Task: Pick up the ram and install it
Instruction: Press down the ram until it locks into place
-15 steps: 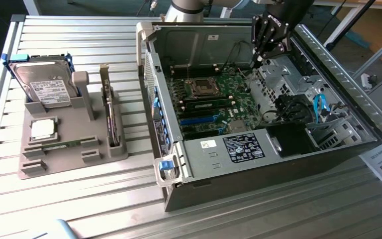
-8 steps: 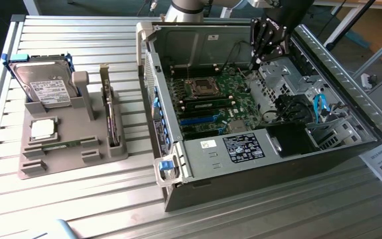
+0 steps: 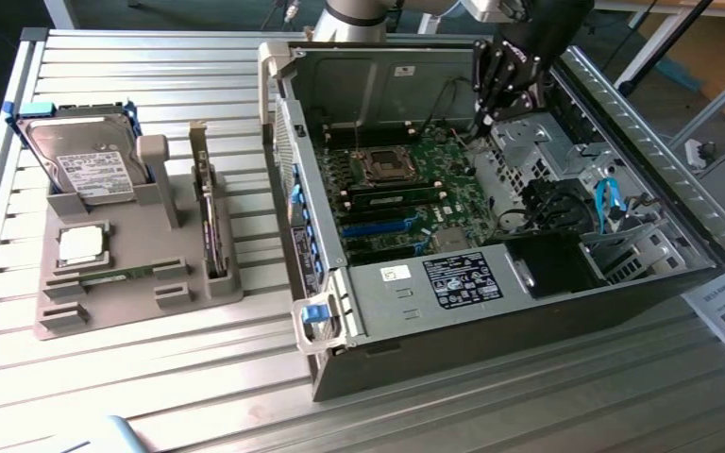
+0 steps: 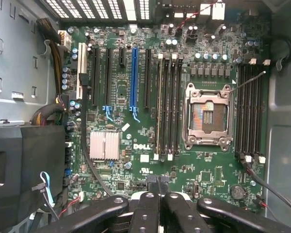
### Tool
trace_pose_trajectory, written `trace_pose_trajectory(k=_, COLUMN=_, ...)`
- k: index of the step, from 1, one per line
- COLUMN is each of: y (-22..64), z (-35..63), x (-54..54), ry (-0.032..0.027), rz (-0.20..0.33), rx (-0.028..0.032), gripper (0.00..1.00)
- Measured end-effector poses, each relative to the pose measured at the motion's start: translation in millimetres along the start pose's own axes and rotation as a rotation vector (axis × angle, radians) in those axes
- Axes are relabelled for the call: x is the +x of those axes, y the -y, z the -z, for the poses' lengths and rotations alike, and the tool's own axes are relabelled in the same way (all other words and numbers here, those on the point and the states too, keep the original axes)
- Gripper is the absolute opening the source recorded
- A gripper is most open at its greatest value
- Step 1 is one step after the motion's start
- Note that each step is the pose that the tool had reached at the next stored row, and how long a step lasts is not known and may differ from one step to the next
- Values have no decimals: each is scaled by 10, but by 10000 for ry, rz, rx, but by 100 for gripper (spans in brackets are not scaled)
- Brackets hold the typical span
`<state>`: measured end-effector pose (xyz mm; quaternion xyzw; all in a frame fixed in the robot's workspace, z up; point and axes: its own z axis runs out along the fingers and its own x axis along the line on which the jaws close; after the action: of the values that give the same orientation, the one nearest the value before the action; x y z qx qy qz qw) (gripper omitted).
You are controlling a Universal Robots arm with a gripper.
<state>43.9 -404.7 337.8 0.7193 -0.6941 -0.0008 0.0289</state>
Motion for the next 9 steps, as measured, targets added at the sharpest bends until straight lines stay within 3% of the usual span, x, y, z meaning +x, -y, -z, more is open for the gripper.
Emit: trace_pose_trajectory(k=9, y=4, z=-100, x=-4, ry=0, rz=-2, rx=0, gripper=10)
